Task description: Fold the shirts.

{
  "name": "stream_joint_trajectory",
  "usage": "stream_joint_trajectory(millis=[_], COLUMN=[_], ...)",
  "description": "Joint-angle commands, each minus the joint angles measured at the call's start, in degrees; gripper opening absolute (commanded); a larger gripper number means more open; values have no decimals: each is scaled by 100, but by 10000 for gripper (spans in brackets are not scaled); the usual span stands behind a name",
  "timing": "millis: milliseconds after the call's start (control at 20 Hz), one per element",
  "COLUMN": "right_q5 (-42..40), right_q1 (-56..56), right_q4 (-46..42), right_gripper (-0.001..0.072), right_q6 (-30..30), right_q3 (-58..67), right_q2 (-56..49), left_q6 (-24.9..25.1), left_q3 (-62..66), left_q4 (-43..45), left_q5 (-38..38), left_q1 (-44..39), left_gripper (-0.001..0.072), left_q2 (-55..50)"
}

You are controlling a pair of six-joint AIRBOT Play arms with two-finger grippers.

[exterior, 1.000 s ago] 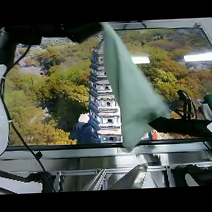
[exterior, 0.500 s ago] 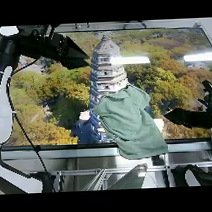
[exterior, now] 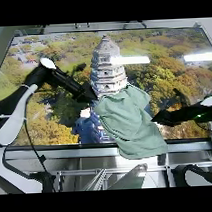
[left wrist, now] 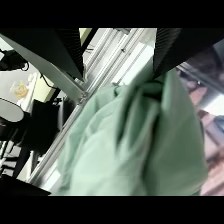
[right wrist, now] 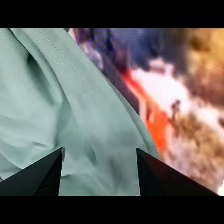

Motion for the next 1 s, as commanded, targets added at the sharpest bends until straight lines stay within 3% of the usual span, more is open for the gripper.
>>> stream_joint_trajectory(millis=[0, 100, 150, 200, 250, 300, 500, 650, 750, 950], right_q5=[-249, -420, -455, -437, -361, -210, 688, 1049, 870, -177], right_q1=[498, 767, 855, 883, 879, 863, 693, 334, 24, -348], right_q4=[809, 848, 848, 850, 874, 885, 890, 894, 977, 1088], right_gripper=[501, 494, 272, 9, 16, 16, 16, 16, 17, 17], right_q6=[-988, -1049, -1051, -1047, -1054, -1054, -844, -317, -70, 57], right_q3=[7, 11, 39, 105, 188, 306, 1274, 2549, 3560, 4988], right_q2=[-798, -887, -887, -885, -874, -850, -293, 654, 1436, 2907], left_q6=[92, 92, 94, 94, 136, 297, 693, 369, 76, -13], left_q3=[-247, -247, -247, -247, -247, -240, -96, 824, 1764, 3703], left_q4=[72, 70, 68, 61, 57, -63, -1351, -1788, -1786, -1550], left_q5=[227, 350, 415, 459, 470, 413, 101, -376, -479, -170], left_q1=[-236, -304, -317, -319, -319, -317, -127, 289, 592, 1104], left_gripper=[449, 449, 447, 353, 120, 3, 0, 0, 1, 22], left_q2=[-442, -590, -638, -667, -667, -643, 11, 984, 1720, 2898])
